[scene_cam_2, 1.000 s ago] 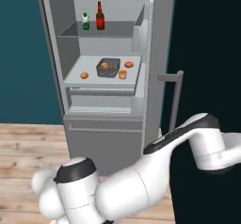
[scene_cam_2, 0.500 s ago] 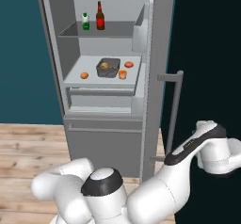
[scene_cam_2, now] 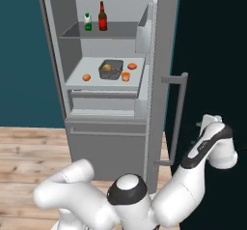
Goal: Place the tupperware on the second highest shelf of the fridge. Make space for the tupperware among the existing items by rearranging them on the shelves if needed. Close the fridge door when finished.
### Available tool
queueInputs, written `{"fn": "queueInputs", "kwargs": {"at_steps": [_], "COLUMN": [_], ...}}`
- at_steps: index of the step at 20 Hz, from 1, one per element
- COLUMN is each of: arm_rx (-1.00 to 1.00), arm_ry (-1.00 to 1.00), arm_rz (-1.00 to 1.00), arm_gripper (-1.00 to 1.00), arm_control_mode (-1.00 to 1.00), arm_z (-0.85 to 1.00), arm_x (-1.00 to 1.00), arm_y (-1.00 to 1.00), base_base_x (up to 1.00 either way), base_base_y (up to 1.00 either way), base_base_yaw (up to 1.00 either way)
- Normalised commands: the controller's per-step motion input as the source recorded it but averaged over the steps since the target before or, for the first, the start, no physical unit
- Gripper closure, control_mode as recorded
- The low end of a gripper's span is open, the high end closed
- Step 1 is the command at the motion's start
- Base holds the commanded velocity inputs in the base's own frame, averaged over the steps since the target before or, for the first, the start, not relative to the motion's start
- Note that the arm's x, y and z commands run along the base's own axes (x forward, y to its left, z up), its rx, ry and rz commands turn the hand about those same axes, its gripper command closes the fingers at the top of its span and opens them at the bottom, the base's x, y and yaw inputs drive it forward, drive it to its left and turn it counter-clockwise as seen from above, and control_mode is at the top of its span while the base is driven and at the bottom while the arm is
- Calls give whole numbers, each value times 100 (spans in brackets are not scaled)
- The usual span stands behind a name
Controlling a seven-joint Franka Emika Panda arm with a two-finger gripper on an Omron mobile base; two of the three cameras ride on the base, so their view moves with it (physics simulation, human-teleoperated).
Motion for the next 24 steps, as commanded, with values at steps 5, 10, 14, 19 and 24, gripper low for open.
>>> {"fn": "queueInputs", "kwargs": {"at_steps": [5,10,14,19,24], "arm_rx": [20,5,0,0,-2], "arm_ry": [4,0,0,-3,-9], "arm_rz": [19,33,28,22,18], "arm_gripper": [-100,-100,-100,-100,-100], "arm_control_mode": [-100,-100,-100,-100,-100], "arm_z": [-5,-30,-19,-10,-8], "arm_x": [14,-18,-1,0,0], "arm_y": [25,93,100,100,100], "base_base_x": [0,0,0,0,0], "base_base_y": [0,0,0,0,0], "base_base_yaw": [0,0,0,0,0]}}
